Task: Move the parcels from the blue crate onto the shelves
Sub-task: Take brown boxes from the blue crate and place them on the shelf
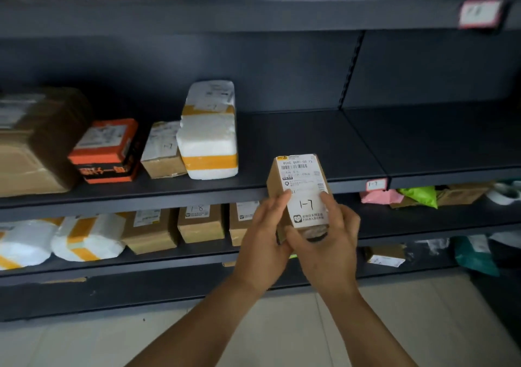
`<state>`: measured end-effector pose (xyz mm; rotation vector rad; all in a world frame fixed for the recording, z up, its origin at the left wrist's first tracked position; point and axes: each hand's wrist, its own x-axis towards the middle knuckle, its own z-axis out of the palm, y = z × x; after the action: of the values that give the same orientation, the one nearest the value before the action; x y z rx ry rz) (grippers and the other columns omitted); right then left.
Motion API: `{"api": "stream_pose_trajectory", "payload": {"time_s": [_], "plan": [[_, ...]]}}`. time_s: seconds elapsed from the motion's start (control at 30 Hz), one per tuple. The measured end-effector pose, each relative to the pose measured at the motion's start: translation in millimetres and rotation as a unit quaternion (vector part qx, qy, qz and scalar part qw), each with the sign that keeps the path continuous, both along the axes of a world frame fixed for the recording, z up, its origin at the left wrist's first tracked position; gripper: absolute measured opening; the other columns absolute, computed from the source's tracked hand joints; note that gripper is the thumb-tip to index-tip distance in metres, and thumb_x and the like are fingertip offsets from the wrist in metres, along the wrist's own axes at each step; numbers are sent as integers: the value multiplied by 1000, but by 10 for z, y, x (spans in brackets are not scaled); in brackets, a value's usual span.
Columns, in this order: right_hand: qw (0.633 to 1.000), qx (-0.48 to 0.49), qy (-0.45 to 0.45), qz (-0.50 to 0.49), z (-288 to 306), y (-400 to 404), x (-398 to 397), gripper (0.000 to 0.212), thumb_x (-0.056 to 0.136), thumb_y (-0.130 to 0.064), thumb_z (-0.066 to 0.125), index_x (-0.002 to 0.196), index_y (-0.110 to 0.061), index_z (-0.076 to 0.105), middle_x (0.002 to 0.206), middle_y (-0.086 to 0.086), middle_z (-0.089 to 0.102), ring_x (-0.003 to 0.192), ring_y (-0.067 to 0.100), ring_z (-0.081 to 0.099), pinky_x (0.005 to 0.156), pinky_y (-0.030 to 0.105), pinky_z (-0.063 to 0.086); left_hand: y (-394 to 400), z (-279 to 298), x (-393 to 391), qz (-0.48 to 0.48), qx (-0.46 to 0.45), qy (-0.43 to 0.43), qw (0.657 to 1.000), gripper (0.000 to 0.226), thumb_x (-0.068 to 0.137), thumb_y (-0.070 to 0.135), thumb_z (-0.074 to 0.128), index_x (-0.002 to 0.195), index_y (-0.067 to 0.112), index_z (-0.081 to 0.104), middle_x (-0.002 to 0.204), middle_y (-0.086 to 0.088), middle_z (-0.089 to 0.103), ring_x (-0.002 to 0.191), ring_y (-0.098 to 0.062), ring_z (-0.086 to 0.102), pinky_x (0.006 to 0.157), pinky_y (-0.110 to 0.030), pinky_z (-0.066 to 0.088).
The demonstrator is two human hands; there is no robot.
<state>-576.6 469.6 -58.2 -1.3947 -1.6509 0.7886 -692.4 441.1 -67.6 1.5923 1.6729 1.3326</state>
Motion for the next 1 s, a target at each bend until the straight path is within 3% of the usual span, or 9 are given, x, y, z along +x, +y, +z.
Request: {"api": "stream_pose_trajectory", "payload": {"time_s": [0.07, 0.23, 0.4, 0.53, 0.6, 0.7, 0.77, 1.0], "plan": [[1000, 3, -1, 3, 172, 147, -124, 81, 70, -36, 80, 140, -30, 41, 126, -9, 30, 120, 18, 42, 95, 39, 49, 142, 185, -111, 9, 7, 35, 999, 76, 85, -1, 67, 144, 33, 33, 140, 8, 35, 125, -5, 45, 98, -8, 41], [999, 14, -23, 22, 440, 478, -437, 69, 79, -32, 75, 140, -22, 45, 131, -1, 34, 120, 21, 46, 96, 35, 50, 507, 505, -456, 37, 1, 122, 992, 53, 90, 1, 60, 140, 13, 48, 146, -2, 37, 127, -12, 47, 104, -26, 43], [995, -42, -68, 63, 519, 734, -631, 54, 94, -18, 58, 144, -14, 39, 138, 3, 33, 101, 9, 51, 82, 10, 41, 795, 645, -701, 25, -70, 239, 968, 43, 99, 15, 48, 142, 13, 45, 149, -3, 35, 129, -15, 45, 102, -15, 33], [988, -52, -107, 94, 529, 925, -675, 51, 97, -8, 49, 147, -13, 34, 145, 7, 30, 113, 13, 51, 84, 6, 34, 1001, 633, -770, 17, -118, 367, 923, 43, 97, 16, 50, 140, 14, 42, 147, -4, 35, 120, -18, 53, 97, -26, 47], [983, -55, -134, 115, 543, 1050, -703, 54, 98, -6, 46, 149, -14, 30, 150, 7, 26, 122, 17, 49, 89, 8, 33, 1098, 676, -788, 19, -133, 435, 890, 51, 94, 10, 52, 143, 11, 36, 147, -8, 34, 125, -23, 48, 102, -29, 44], [965, -54, -200, 162, 568, 1292, -777, 61, 96, -5, 46, 152, -16, 22, 154, 4, 23, 126, 19, 46, 101, 22, 41, 1227, 757, -834, 32, -160, 532, 831, 66, 91, 8, 54, 150, 5, 23, 153, -15, 25, 142, -29, 24, 118, -35, 21], [952, -57, -239, 183, 589, 1442, -833, 65, 95, -6, 47, 153, -18, 19, 153, 2, 23, 127, 20, 44, 103, 31, 43, 1301, 812, -869, 40, -189, 559, 806, 70, 91, 9, 54, 151, 3, 18, 156, -16, 21, 146, -31, 15, 119, -38, 12], [926, -75, -286, 234, 588, 1716, -918, 79, 93, -12, 54, 154, -24, 7, 159, 0, 11, 141, 23, 25, 115, 36, 29, 1458, 902, -887, 47, -257, 556, 789, 73, 93, 9, 52, 153, 3, 10, 159, -16, 12, 148, -31, 5, 121, -40, 6]]}}
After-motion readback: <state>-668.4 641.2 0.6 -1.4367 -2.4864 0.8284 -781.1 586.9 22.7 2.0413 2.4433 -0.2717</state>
